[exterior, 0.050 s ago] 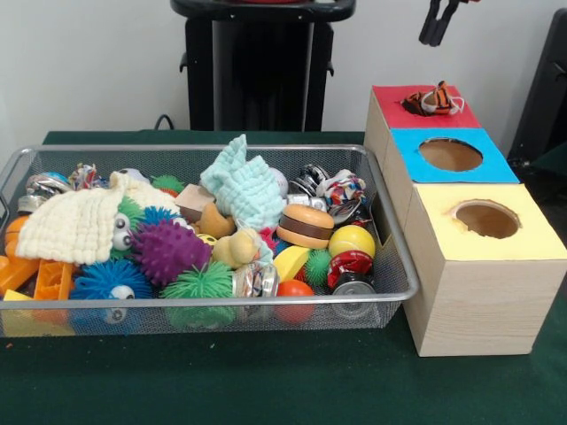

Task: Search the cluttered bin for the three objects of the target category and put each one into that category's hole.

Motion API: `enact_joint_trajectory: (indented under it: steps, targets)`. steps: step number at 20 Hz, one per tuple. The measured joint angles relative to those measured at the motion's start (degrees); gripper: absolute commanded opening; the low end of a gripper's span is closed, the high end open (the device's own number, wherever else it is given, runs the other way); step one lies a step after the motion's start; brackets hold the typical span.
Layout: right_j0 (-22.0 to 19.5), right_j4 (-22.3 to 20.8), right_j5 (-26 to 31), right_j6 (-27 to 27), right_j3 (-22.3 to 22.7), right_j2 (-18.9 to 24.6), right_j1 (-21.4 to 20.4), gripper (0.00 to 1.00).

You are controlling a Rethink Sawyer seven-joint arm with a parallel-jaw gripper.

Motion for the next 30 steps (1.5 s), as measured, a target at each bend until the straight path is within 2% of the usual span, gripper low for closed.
enact_joint_trajectory:
  steps: [7,11,23,30]
  targets:
    - [0.75,0.48,0.36,0.0,-2.54,-0.94,1.05,0.0]
    - [0.44,1.31,-1.55,0.0,-2.72,-0.89,2.59,0.0]
    - [-2.89,5.76,-13.55,0.0,-2.27,2.55,7.83,0.0]
    - [-2.68,8.28,-16.66,0.0,-2.08,4.04,9.59,0.0]
